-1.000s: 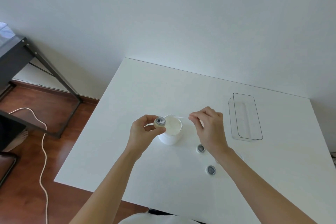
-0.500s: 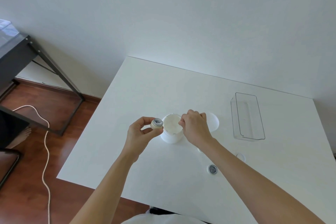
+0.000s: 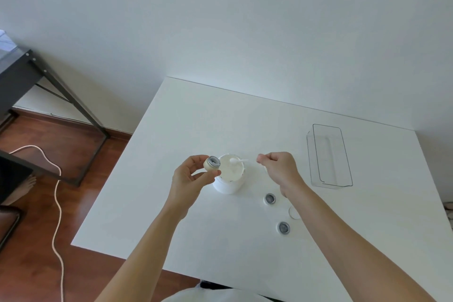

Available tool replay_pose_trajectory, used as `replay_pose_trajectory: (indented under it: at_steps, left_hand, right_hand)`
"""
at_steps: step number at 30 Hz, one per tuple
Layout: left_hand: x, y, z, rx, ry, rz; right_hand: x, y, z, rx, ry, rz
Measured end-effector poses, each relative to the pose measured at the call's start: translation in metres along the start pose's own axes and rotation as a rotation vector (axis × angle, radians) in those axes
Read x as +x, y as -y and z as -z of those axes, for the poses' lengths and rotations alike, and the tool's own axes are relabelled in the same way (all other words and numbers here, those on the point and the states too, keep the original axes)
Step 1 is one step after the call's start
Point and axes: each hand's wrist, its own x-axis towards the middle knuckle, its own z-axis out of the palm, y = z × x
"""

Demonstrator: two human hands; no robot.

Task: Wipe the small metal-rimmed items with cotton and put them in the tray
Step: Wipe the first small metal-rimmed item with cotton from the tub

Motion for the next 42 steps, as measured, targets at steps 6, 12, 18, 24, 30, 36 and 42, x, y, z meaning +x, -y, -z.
replay_pose_trajectory:
  at_steps: [6,12,18,24,30,36,42]
  left_hand:
    - [0.004,-0.004,-0.011,-0.002,0.039,0.0]
    - [0.004,-0.007,-0.018,-0.019,0.061,-0.003]
    - [0.002,-0.008,-0.019,-0.061,0.066,-0.004]
    - [0.004,-0.007,-0.018,-0.15,0.088,0.011]
    - [0.005,-0.006,-0.018,-0.201,0.111,0.014]
    - [0.008,-0.004,-0.018,-0.206,0.114,0.025]
    - [0.009,-0.003,-0.014,-0.224,0.125,0.031]
  right_hand:
    - [-0.019,0.019,0.003,0.112,-0.047,0.132]
    - [-0.035,0.019,-0.007,-0.046,-0.196,0.457]
    - [-0.042,0.01,-0.012,-0.276,-0.332,0.825]
    - [-0.046,0.0,-0.006,-0.63,-0.499,1.242]
    - [-0.049,-0.002,-0.001,-0.687,-0.579,1.308]
    - [-0.051,-0.004,0.004,-0.665,-0.596,1.322]
    - [-0.046,-0.012,0.008,-0.613,-0.591,1.301]
